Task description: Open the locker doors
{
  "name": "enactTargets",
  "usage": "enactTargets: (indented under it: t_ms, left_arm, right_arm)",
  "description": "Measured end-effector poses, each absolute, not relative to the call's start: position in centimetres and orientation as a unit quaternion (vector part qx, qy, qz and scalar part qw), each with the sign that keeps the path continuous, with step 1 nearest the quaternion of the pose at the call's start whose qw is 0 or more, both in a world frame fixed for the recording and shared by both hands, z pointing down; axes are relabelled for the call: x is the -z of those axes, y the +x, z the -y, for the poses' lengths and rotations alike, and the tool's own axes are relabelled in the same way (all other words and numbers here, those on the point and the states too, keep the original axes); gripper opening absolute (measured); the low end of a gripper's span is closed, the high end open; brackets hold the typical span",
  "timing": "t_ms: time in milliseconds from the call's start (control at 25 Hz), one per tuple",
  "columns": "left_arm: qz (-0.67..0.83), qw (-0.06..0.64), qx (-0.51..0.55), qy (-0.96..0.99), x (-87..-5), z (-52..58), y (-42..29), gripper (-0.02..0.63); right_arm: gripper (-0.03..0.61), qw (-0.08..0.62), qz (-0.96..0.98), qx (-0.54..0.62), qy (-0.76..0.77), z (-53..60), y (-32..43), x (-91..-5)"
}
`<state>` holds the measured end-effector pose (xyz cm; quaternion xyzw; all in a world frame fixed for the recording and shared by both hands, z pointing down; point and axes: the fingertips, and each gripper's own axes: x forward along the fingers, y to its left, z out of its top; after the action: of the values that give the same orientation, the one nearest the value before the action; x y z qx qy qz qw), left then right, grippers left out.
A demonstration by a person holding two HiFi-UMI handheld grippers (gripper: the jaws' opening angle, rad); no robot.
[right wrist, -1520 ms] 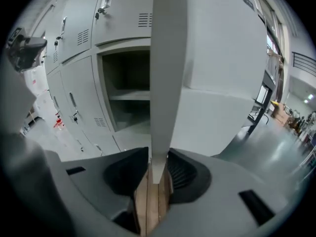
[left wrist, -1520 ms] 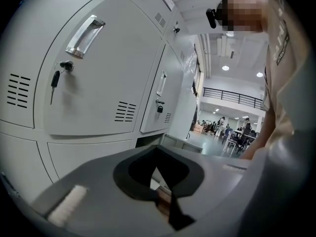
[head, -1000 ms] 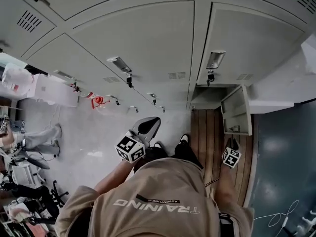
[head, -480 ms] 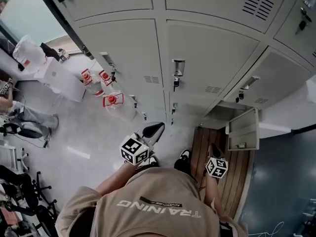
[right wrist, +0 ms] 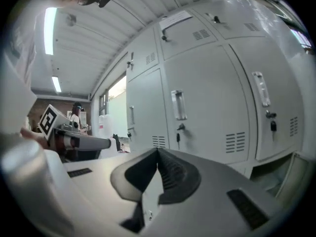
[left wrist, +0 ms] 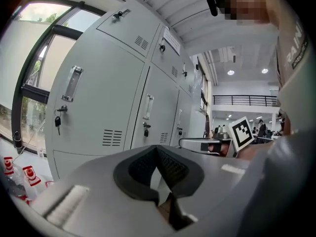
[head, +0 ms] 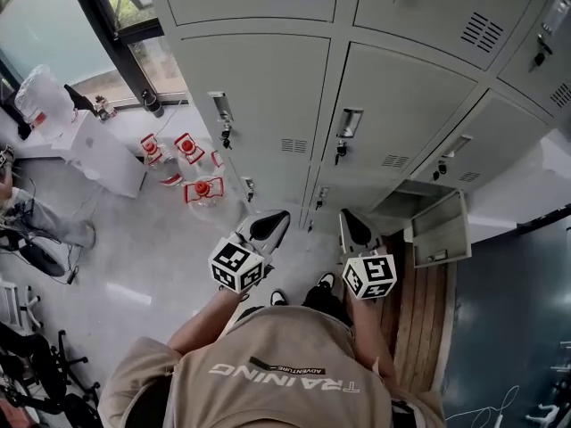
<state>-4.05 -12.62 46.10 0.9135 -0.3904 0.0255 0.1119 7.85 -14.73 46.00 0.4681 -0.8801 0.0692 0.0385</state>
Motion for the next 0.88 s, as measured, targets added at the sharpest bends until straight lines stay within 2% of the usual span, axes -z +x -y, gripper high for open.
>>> enactTargets:
  t_ms: [80, 320, 680, 880]
  left_arm:
    - [0.393, 0.1, -0.022, 0.914, -45.4, 11.8, -11.2, 0.006]
    - [0.384, 0.09, -0.005, 0.919, -44.4, 14.0, -16.0, 0.006]
    - [0.409, 0.09, -0.016, 0.908, -45.4, 18.5, -18.1, 0.006]
    - [0.407, 0.103, -0.024, 0.907, -46.2, 19.7, -17.9, 0.006]
  right_arm:
    - [0.011, 0.049, 0.893, -0.042, 0.446, 13.8, -0.4, -44.3]
    - [0.012, 0.064, 0.885, 0.07, 0.457, 17.7, -5.4, -38.6]
    - [0.014, 0.057, 0.865, 0.09, 0.491, 27.2, -6.2, -36.8]
    - [0.074, 0.06, 0.873, 0.074, 0.479, 29.1, -7.0, -37.0]
